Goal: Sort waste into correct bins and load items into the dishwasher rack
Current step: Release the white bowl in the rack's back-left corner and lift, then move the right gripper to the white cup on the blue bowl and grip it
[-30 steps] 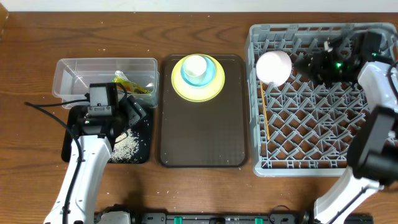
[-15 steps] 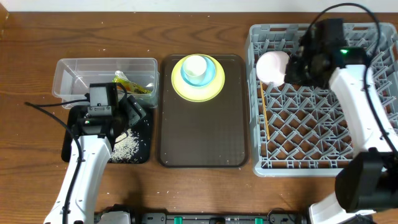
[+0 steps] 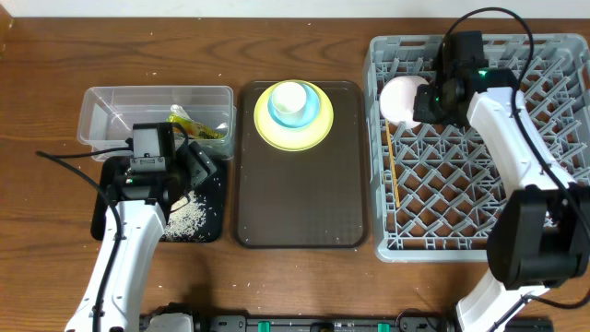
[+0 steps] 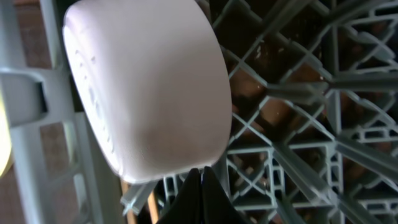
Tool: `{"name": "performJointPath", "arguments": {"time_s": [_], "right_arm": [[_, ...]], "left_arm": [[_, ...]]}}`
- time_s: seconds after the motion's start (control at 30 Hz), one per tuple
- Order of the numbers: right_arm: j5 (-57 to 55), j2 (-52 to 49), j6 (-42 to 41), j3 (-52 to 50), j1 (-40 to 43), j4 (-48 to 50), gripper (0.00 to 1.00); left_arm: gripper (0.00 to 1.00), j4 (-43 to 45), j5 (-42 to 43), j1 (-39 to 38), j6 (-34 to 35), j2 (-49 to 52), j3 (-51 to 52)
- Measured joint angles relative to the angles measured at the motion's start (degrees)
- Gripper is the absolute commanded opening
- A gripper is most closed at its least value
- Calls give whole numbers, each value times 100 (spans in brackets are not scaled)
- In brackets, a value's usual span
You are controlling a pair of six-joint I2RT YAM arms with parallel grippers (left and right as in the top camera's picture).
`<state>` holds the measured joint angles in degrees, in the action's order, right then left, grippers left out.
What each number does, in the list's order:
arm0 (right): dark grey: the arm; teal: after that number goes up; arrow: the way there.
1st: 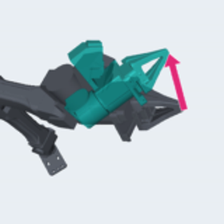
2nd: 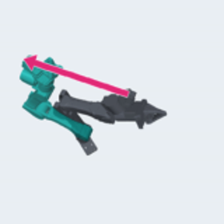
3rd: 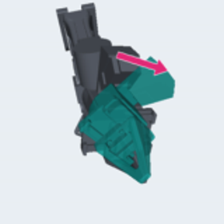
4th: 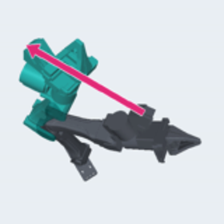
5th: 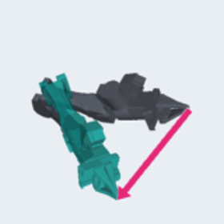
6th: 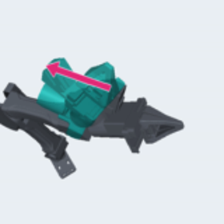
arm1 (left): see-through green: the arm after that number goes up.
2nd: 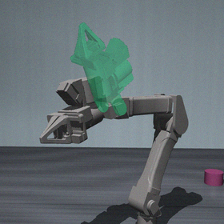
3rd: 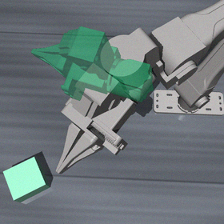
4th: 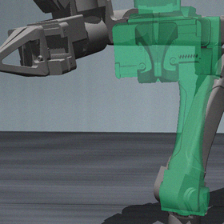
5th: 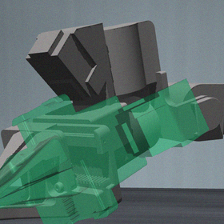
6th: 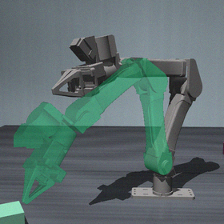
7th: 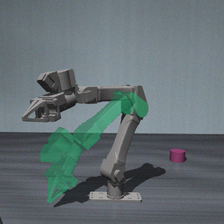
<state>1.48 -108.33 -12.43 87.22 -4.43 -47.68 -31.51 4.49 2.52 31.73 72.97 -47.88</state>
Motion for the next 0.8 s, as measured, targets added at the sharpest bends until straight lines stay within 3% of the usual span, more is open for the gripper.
{"name": "performJointPath", "arguments": {"time_s": [0.33, 0.53, 0.8], "right_arm": [[-2, -52, 7, -15, 0, 468, 2], [-7, -52, -44, -20, 0, 761, 20], [98, 76, -74, 96, -63, 278, 27]], "left_arm": [[87, 0, 0, 0, 0, 0, 0], [87, 0, 0, 0, 0, 0, 0], [87, 0, 0, 0, 0, 0, 0]]}}
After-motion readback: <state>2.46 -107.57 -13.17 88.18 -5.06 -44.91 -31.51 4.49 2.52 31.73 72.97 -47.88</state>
